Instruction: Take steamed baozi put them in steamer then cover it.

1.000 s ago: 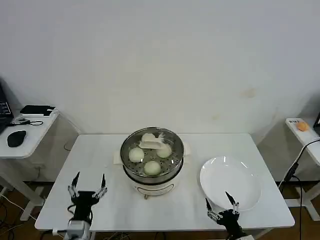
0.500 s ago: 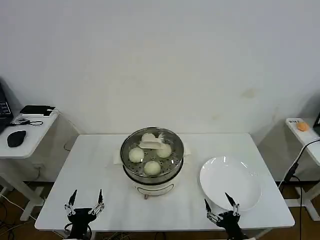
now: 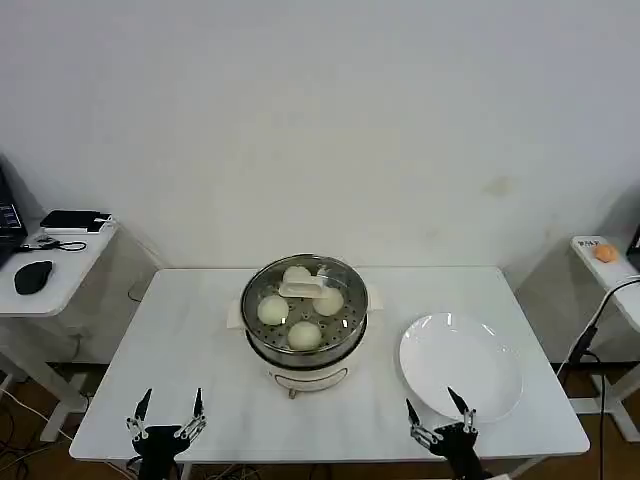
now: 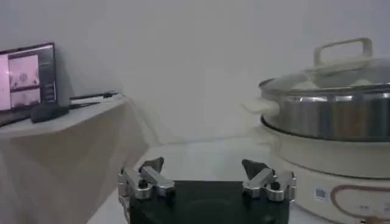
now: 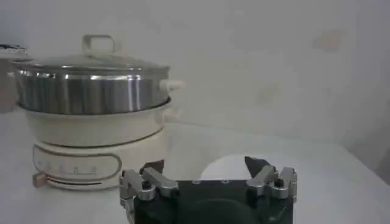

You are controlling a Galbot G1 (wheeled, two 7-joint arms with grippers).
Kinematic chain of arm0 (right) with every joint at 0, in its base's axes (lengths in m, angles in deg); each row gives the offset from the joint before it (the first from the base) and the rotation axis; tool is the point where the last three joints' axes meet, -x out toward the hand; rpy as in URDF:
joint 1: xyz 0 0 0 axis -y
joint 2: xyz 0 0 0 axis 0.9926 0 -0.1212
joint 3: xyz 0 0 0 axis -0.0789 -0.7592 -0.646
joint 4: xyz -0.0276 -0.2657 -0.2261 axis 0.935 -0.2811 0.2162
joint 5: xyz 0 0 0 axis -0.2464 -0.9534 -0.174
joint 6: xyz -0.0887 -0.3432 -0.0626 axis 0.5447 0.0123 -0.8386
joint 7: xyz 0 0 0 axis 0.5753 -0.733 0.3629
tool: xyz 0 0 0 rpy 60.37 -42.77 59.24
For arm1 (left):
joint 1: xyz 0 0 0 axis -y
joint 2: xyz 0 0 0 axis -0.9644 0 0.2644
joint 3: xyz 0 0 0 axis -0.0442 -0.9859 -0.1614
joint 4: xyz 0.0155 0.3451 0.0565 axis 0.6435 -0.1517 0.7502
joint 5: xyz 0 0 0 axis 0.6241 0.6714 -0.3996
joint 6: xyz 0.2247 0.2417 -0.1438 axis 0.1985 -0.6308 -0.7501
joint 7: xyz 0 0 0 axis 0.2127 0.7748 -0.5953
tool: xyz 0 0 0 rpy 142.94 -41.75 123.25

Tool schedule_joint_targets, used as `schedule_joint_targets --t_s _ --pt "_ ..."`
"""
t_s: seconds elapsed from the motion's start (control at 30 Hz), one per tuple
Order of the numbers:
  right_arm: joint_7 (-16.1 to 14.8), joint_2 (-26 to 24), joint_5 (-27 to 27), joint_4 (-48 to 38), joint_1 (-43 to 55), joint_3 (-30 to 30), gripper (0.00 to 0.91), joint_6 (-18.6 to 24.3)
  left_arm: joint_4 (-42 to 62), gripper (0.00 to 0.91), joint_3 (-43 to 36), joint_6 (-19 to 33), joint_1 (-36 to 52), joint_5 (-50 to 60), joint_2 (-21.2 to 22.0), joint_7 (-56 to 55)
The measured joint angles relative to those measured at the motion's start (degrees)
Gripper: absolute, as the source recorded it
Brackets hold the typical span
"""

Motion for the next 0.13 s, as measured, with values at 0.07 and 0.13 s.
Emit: schedule_joint_targets --t_s 0.07,0.13 --pt "0.19 -0.08 0.27 0.3 -0.24 -0.16 0.907 -0.26 -0.31 0.907 -0.04 -0.18 -0.3 -0.11 -0.23 0.1" --pt "0.31 -0.13 0.45 0.46 -0.43 -0.23 0.907 -0.35 -0.51 0.907 -0.09 -0.46 -0.54 -0.1 -0.35 0.06"
